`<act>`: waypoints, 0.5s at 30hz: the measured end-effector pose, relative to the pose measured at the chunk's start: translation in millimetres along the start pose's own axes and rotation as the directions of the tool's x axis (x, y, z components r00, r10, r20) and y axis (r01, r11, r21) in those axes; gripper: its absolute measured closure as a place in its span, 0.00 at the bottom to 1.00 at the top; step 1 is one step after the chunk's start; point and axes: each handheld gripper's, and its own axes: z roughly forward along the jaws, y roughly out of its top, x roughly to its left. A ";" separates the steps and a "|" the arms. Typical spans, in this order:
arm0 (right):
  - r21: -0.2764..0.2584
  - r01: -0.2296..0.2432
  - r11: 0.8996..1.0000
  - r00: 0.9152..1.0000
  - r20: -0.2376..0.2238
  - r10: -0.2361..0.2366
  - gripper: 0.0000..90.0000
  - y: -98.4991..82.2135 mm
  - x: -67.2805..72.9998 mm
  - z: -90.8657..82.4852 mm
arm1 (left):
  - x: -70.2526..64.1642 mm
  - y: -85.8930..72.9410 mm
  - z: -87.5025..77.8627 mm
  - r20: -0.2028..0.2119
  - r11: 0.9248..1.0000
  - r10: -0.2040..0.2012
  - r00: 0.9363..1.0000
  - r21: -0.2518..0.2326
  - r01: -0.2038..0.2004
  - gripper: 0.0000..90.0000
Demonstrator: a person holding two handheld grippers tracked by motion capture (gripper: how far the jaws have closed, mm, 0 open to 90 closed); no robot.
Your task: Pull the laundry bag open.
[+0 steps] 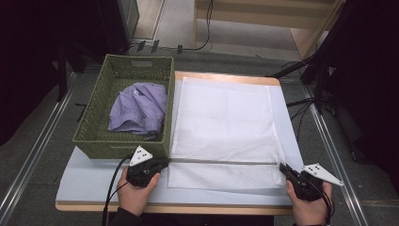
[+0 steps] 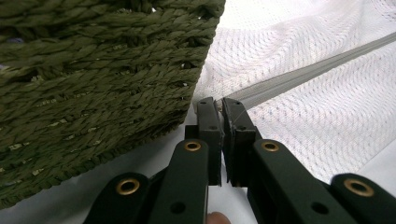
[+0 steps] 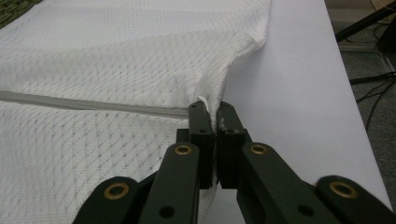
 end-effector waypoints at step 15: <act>-0.040 -0.010 0.999 1.000 -0.027 0.008 0.60 -2.9 -4.5 -0.7 | 0.5 -0.7 -5.0 0.049 0.997 -0.016 0.999 -0.073 0.019 0.69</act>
